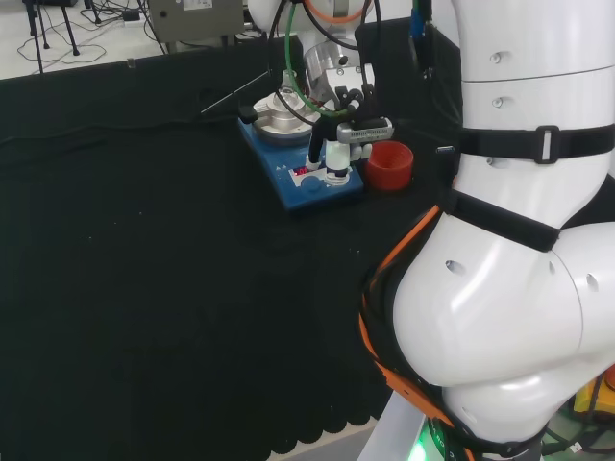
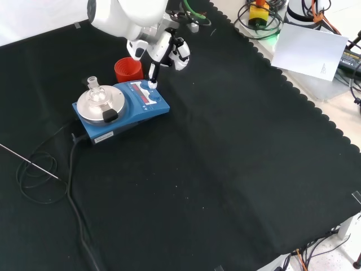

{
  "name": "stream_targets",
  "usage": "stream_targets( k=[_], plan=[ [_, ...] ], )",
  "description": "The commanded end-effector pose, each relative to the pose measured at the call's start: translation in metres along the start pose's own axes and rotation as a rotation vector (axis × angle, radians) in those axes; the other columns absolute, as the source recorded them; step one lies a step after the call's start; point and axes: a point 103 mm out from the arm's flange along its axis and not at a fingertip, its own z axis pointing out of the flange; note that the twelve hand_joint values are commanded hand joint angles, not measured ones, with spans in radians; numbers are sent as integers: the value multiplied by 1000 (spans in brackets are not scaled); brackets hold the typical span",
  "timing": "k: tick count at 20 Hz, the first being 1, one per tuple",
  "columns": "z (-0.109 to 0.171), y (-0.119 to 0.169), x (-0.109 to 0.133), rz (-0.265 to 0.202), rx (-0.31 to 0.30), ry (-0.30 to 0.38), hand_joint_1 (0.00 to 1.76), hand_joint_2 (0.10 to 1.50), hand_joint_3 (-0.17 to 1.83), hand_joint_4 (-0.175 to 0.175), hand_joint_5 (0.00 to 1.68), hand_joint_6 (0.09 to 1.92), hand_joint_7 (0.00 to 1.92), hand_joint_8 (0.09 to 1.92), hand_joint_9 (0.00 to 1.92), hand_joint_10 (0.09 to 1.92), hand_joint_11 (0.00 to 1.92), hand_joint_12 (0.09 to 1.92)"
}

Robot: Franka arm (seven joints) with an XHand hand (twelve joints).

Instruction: Turn on the heater.

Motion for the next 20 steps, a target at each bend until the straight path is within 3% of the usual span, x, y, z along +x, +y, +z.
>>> stream_targets(
  k=[1, 20],
  plan=[
    [2, 4, 2, 1, 17, -16, 1421, 630, 1077, -12, 224, 87, 1628, 1576, 1769, 1629, 1711, 1679],
    [10, 11, -1, 6, 23, -20, 1421, 622, 1101, -13, 234, 87, 1635, 1586, 1769, 1641, 1702, 1660]
  ],
)
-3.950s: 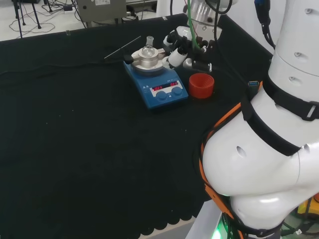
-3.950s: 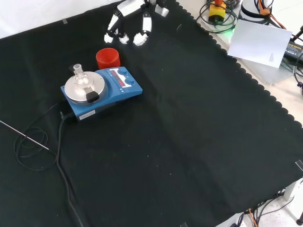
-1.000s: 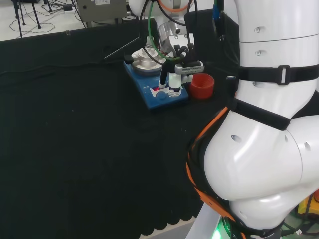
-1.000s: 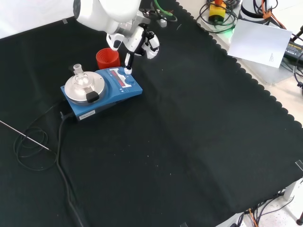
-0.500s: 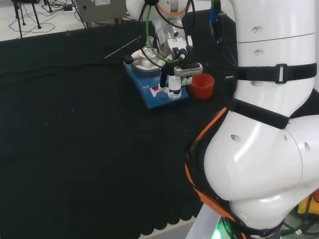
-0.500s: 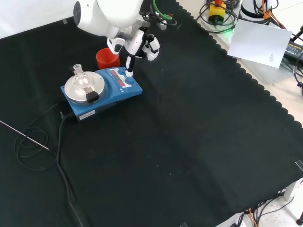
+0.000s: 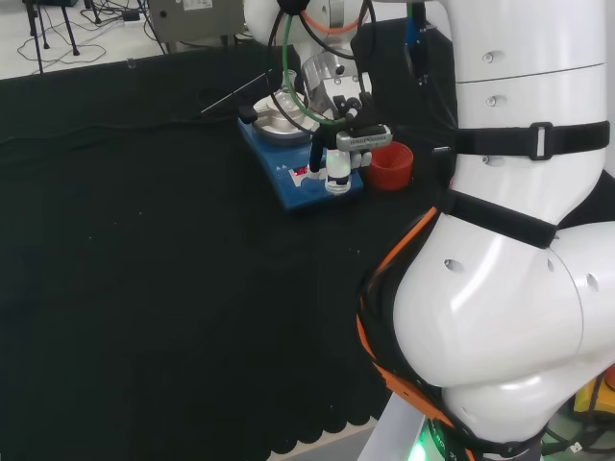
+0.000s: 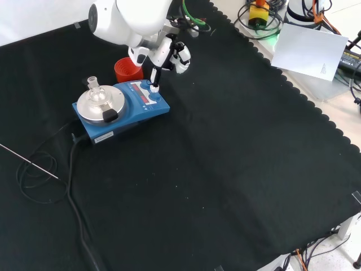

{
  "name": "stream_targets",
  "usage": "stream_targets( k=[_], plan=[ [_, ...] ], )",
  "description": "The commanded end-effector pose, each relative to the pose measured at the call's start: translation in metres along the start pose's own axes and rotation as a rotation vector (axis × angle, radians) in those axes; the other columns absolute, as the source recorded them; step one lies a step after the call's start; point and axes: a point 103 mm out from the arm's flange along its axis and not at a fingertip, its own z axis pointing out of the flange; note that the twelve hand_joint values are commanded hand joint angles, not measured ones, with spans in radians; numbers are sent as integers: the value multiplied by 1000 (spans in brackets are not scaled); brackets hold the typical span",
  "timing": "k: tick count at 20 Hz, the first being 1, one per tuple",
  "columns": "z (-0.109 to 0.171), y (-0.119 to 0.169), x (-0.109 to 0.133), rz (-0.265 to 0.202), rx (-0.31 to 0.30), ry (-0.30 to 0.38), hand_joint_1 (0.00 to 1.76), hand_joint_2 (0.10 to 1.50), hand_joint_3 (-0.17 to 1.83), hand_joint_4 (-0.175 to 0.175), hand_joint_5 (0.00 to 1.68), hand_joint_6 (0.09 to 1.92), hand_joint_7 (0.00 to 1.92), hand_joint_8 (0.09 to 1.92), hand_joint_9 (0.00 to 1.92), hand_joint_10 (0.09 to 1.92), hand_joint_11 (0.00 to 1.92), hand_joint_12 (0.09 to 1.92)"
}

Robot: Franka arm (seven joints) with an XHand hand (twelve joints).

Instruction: Turn on the heater.

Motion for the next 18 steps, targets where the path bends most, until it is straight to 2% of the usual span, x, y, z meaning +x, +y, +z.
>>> stream_targets(
  k=[1, 8, 18],
  plan=[
    [1, 2, -1, -5, -5, 6, 1422, 621, 1102, -13, 234, 87, 1637, 1585, 1768, 1641, 1702, 1659],
    [1, 3, -3, -10, -31, 9, 1426, 617, 1108, -13, 236, 87, 1643, 1582, 1769, 1645, 1699, 1655],
    [2, 5, -1, -5, -19, 9, 1428, 615, 1113, -14, 243, 87, 1645, 1581, 1769, 1649, 1694, 1650]
  ],
)
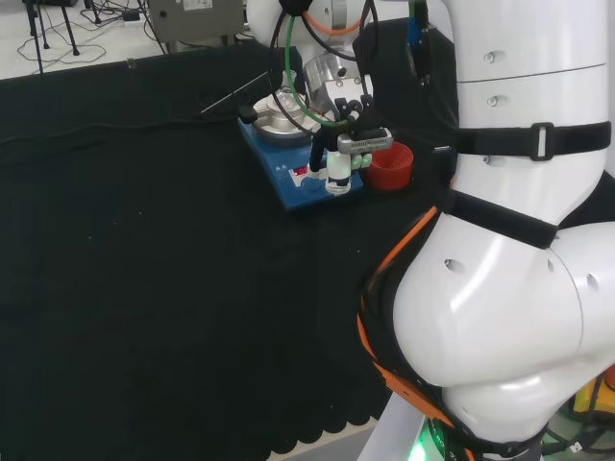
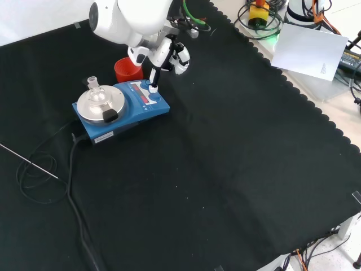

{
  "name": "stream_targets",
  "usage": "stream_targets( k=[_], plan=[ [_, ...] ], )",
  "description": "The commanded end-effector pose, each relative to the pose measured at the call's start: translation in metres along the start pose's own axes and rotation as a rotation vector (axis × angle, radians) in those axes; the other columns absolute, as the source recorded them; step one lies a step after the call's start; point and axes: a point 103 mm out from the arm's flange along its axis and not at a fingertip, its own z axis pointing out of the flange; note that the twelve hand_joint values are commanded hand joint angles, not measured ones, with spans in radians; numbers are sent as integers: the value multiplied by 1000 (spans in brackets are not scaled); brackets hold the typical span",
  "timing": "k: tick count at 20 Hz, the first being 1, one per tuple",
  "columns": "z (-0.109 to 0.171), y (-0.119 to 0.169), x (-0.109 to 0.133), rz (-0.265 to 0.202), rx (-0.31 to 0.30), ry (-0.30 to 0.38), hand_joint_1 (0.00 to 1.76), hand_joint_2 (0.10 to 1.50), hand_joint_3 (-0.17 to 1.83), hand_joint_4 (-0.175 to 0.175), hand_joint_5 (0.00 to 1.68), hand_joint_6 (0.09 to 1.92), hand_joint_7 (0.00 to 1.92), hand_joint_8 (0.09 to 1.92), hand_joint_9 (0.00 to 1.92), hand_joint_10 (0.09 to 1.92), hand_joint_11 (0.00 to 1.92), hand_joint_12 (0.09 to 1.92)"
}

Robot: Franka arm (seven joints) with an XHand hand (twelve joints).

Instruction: Turn on the heater.

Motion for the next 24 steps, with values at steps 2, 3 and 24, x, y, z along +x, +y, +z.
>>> stream_targets(
  k=[2, 3, 24],
  plan=[
    [1, 2, -1, -1, 5, 4, 1428, 614, 1113, -15, 245, 87, 1646, 1581, 1770, 1650, 1693, 1649],
    [1, 3, -1, -2, 4, 5, 1428, 614, 1114, -15, 245, 87, 1646, 1581, 1770, 1651, 1693, 1648],
    [4, 9, 1, -5, 13, 6, 1429, 612, 1118, -16, 254, 87, 1649, 1580, 1770, 1655, 1690, 1643]
  ],
)
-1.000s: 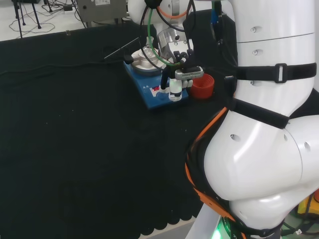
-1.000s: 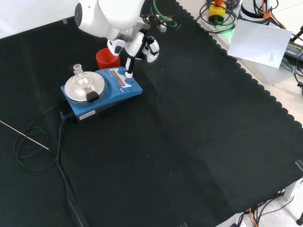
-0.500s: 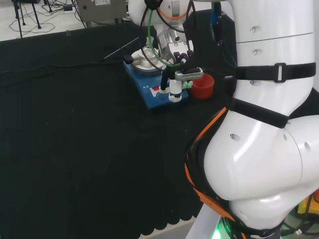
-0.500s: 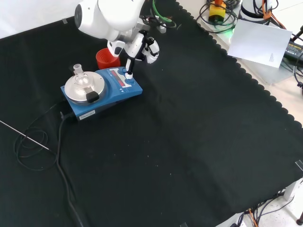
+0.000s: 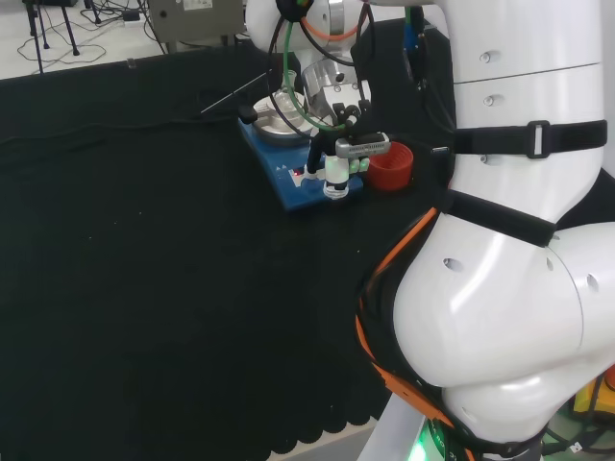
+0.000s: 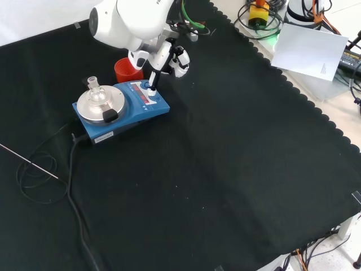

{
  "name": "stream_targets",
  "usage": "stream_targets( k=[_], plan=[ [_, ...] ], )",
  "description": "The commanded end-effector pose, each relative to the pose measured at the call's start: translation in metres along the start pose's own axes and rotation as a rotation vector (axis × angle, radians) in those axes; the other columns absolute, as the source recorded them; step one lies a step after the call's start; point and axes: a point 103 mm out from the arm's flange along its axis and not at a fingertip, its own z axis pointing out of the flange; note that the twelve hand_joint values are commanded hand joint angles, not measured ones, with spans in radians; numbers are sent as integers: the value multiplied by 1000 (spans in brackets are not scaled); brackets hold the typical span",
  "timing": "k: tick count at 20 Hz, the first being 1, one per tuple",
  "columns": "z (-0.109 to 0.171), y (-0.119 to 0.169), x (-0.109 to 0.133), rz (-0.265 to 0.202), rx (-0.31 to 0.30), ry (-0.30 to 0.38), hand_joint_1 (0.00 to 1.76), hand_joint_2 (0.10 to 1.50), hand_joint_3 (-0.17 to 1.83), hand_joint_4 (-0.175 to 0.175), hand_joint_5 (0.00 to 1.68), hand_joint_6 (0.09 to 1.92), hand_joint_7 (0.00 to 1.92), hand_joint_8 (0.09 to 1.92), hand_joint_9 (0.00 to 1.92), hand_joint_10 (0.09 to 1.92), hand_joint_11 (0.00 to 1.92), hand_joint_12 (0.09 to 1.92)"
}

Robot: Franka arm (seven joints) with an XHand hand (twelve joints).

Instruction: Turn on the heater.

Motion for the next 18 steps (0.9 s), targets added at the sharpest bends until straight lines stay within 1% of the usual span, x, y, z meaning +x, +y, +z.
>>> stream_targets(
  k=[1, 7, 11, 15, 18],
  plan=[
    [0, 0, -1, 0, 0, 2, 1429, 612, 1119, -16, 255, 87, 1649, 1580, 1770, 1656, 1690, 1643],
    [-3, -6, -1, -5, -4, 7, 1430, 612, 1119, -16, 258, 87, 1649, 1581, 1770, 1656, 1690, 1642],
    [-13, -19, 1, -11, -30, 15, 1431, 612, 1120, -17, 259, 87, 1650, 1581, 1770, 1657, 1689, 1640],
    [-23, -35, 0, -9, -61, 19, 1430, 611, 1120, -17, 260, 87, 1649, 1582, 1770, 1657, 1689, 1638],
    [-25, -41, -1, -7, -71, 20, 1430, 611, 1121, -17, 261, 87, 1649, 1583, 1770, 1657, 1690, 1637]
  ],
)
